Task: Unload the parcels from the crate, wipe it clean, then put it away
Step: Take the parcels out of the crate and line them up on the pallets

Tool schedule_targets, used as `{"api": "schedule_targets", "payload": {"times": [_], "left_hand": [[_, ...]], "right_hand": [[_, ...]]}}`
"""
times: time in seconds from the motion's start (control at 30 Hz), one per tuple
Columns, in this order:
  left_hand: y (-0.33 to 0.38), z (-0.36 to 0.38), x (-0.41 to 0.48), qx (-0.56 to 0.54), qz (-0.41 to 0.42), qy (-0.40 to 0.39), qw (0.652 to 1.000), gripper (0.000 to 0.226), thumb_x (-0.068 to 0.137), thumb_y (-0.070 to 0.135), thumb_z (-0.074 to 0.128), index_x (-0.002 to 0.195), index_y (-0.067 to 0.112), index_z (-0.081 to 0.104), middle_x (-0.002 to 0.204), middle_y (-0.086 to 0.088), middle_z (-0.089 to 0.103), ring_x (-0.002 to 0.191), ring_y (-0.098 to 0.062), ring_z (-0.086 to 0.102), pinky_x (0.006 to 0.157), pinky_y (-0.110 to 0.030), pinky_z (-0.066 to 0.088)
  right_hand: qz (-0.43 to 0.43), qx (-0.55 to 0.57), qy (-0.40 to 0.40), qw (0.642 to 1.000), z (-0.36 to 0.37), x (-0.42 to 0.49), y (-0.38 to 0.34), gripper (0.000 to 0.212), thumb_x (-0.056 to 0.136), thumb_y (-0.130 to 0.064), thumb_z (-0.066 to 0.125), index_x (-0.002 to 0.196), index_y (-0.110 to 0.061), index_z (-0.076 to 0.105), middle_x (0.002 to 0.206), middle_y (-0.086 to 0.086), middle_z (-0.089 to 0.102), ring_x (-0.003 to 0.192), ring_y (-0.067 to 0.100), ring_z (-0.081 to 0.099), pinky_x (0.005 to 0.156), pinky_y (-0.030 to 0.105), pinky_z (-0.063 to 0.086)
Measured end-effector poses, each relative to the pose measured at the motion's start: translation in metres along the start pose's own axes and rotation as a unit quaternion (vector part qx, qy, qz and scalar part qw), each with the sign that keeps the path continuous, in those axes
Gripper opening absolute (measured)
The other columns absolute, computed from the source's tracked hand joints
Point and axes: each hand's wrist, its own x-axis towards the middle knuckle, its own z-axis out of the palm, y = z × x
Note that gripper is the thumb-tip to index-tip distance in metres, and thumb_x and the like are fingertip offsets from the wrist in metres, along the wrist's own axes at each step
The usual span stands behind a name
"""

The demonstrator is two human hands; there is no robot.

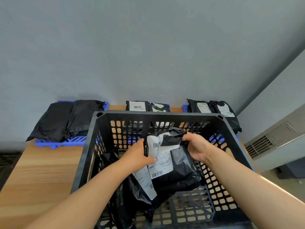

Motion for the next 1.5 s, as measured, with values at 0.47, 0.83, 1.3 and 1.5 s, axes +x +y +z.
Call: {"api": "schedule_targets", "payload": {"times": [0.47, 0.83, 1.3, 1.5], "left_hand": [[0.008, -0.010, -0.001, -0.428, -0.047, 0.053, 0.901, 0.031, 0.080, 0.012, 0.074, 0.107, 0.016, 0.060, 0.098, -0.004, 0.070, 0.085, -0.020, 0.070, 0.075, -0.035, 0.057], [0.025, -0.013, -0.017, -0.477, -0.033, 0.081, 0.874, 0.015, 0.094, 0.016, 0.054, 0.107, 0.016, 0.060, 0.097, -0.010, 0.071, 0.086, -0.027, 0.070, 0.078, -0.044, 0.057], [0.087, -0.036, 0.022, -0.349, 0.083, 0.251, 0.899, 0.036, 0.088, 0.027, 0.061, 0.121, 0.025, 0.048, 0.110, 0.009, 0.063, 0.090, -0.004, 0.065, 0.070, -0.018, 0.052], [0.078, -0.070, 0.061, -0.084, 0.030, 0.355, 0.931, 0.033, 0.094, 0.032, 0.051, 0.125, 0.023, 0.051, 0.113, 0.010, 0.057, 0.104, -0.006, 0.052, 0.091, -0.029, 0.038]], "right_hand": [[-0.052, 0.066, 0.071, 0.994, 0.041, -0.016, 0.018, 0.039, 0.087, -0.009, 0.045, 0.125, -0.007, 0.054, 0.116, 0.021, 0.063, 0.099, 0.034, 0.061, 0.085, 0.042, 0.051], [-0.107, -0.112, -0.011, 0.988, 0.040, -0.044, 0.042, 0.045, 0.084, -0.013, 0.070, 0.119, -0.030, 0.047, 0.116, -0.003, 0.066, 0.101, 0.014, 0.067, 0.081, 0.027, 0.054], [-0.178, -0.169, -0.067, 0.967, 0.004, -0.006, -0.071, 0.053, 0.072, -0.018, 0.081, 0.117, -0.022, 0.053, 0.109, -0.001, 0.070, 0.098, 0.016, 0.068, 0.088, 0.037, 0.054], [-0.210, -0.115, -0.037, 0.970, 0.007, 0.057, -0.150, 0.027, 0.082, -0.012, 0.070, 0.104, -0.024, 0.059, 0.098, -0.003, 0.072, 0.090, 0.016, 0.069, 0.078, 0.030, 0.055]]}}
